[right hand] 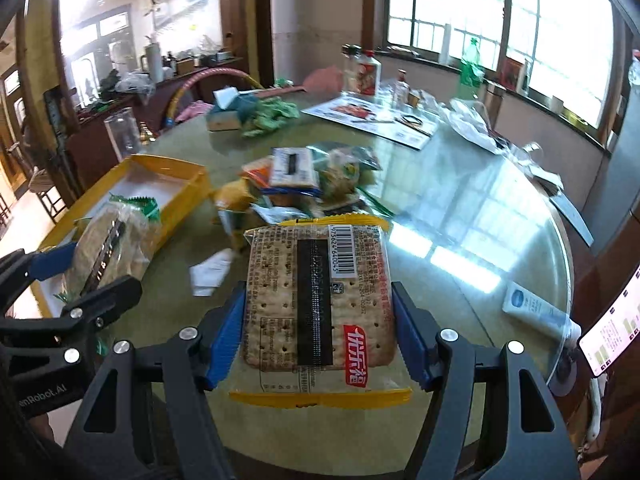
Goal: Organize snacks
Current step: 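Carry both packs over the tray and open both grippers to place them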
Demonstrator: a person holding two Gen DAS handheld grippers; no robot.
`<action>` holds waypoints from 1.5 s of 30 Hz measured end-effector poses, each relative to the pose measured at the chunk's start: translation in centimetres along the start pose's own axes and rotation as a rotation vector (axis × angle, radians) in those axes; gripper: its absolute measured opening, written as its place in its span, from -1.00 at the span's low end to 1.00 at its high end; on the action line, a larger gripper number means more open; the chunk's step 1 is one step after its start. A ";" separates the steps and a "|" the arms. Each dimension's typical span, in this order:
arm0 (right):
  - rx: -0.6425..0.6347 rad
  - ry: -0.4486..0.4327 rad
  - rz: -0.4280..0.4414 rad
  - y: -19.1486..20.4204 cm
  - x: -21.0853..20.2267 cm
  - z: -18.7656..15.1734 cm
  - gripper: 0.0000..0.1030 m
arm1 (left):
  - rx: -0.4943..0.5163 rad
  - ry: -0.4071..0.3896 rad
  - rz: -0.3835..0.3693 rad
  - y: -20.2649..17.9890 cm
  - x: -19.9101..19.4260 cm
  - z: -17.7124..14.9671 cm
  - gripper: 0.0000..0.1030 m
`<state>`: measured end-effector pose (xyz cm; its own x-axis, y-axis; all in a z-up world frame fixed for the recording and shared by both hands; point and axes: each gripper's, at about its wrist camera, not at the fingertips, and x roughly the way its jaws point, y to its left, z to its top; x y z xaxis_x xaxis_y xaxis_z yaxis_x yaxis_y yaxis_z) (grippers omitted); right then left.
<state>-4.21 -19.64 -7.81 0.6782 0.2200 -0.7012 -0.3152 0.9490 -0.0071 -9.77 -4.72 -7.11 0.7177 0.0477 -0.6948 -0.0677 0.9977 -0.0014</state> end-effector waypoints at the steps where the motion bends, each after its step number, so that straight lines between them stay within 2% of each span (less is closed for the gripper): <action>1: -0.004 -0.002 0.008 0.4 -0.2 0.0 0.34 | -0.003 -0.002 0.011 0.2 -0.2 -0.1 0.47; 10: 0.011 0.022 0.148 3.7 -0.8 -0.4 0.34 | -0.071 -0.028 0.066 3.6 -1.9 -0.3 0.47; 14: 0.010 0.021 0.206 5.5 -1.2 0.2 0.34 | -0.170 -0.044 0.068 9.0 -3.7 0.6 0.47; 17: 0.002 0.024 0.249 7.2 -0.8 1.0 0.34 | -0.236 -0.064 0.104 13.1 -4.6 1.6 0.47; 22: -0.015 0.042 0.335 10.4 0.9 2.8 0.34 | -0.293 -0.074 0.131 17.7 -4.1 3.0 0.47; 29: -0.045 0.093 0.404 14.9 6.0 7.0 0.34 | -0.341 0.002 0.108 21.9 2.3 5.5 0.47; 33: -0.040 0.155 0.431 17.0 10.7 9.3 0.34 | -0.322 0.060 0.099 22.9 6.9 6.7 0.47; 40: -0.050 0.232 0.400 20.4 17.9 11.6 0.34 | -0.305 0.182 0.116 24.2 13.6 7.8 0.47; 45: -0.064 0.272 0.355 21.8 20.3 11.1 0.35 | -0.302 0.228 0.092 24.6 15.3 7.2 0.48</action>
<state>10.08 8.01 -14.27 0.3247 0.4537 -0.8299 -0.5429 0.8079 0.2293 4.55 20.95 -12.59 0.5290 0.0903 -0.8438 -0.3501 0.9290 -0.1200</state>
